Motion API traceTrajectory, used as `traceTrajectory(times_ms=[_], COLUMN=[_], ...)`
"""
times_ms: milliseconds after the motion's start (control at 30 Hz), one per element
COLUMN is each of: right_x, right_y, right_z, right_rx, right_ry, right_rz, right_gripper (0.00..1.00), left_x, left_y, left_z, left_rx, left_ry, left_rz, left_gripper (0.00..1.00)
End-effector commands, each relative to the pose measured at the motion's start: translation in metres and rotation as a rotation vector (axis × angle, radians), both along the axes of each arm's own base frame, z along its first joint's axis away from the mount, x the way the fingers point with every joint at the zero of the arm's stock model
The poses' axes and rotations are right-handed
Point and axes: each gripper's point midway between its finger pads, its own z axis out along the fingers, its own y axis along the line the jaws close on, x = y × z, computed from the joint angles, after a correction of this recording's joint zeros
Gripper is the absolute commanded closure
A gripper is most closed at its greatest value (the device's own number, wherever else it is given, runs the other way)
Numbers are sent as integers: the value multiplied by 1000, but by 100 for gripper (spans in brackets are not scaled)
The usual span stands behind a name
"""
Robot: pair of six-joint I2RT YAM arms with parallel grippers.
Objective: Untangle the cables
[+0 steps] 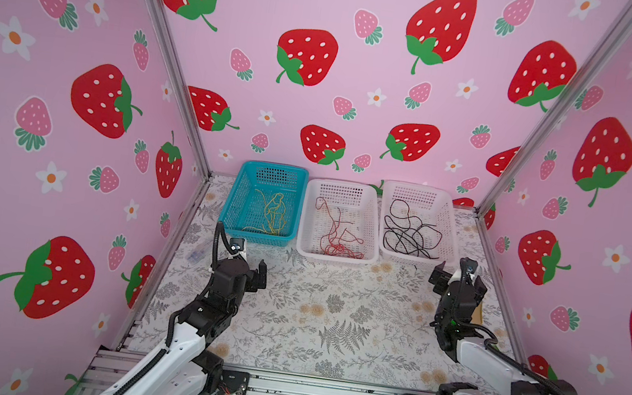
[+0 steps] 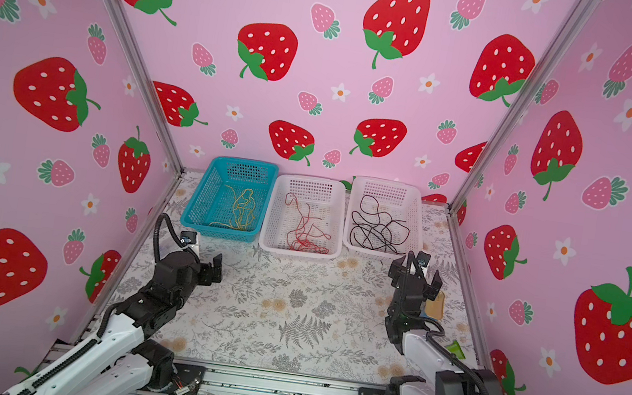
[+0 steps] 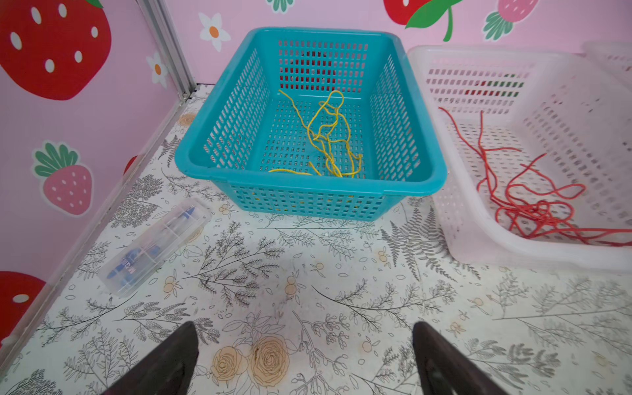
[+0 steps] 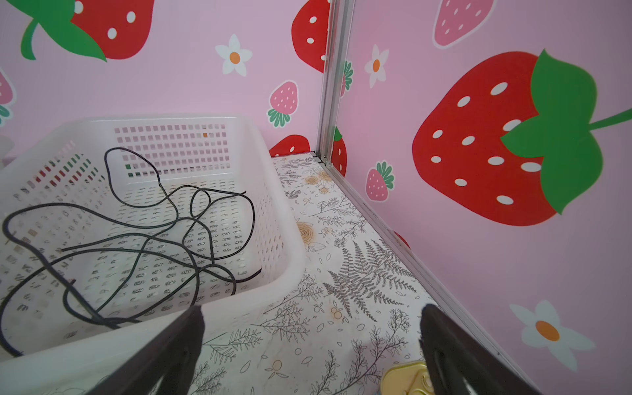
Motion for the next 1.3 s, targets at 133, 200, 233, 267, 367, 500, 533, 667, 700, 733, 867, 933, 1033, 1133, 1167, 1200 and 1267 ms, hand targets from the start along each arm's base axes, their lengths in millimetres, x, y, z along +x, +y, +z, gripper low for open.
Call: traceTrajectory(times_ms=[133,200,233,267,367,500,533,667,700,733,867,933,1033,1133,1167,1200,1267], right_x=[5,11,12,13,14,18,16,18,21,24,29,34,37,40,40,41,40], right_y=[2,5,5,4,3,5,4,1,2,1,1,1,0,-1,0,-1,-1], right_z=[6,1,-1,-6,-15,-18,-18,-22,-25,-27,-30,-33,-35,-37,-37,-38,-38], right_rx=[-34,-58,-64,-65,-70,-86,-83,-87,-81,-73,-71,-65,-51,-43,-43,-42,-41], right_ry=[-86,-61,-56,-51,-47,-38,-53,-64,-44,-31,-12,4,16,26,27,29,30], right_rz=[30,39,38,33,29,41,37,23,26,31,33,41,54,65,66,66,67], right_gripper=[1,1,1,1,1,1,1,1,1,1,1,1,1,1,1,1,1], left_x=[24,29,30,33,41,49,51,60,62,64,70,73,81,86,87,89,92], left_y=[33,45,50,54,56,61,62,64,62,60,61,63,58,57,60,60,58], left_z=[5,-2,-4,-6,-12,-22,-24,-28,-28,-30,-36,-36,-36,-41,-44,-45,-51], left_rx=[-7,-17,-16,-17,7,6,13,20,21,26,50,51,49,33,28,25,23], left_ry=[-89,-75,-74,-75,-74,-80,-79,-97,-102,-105,-108,-116,-131,-136,-135,-138,-136], left_rz=[141,183,203,216,204,205,199,186,173,154,135,143,109,111,126,128,114], left_gripper=[1,1,1,1,1,1,1,1,1,1,1,1,1,1,1,1,1])
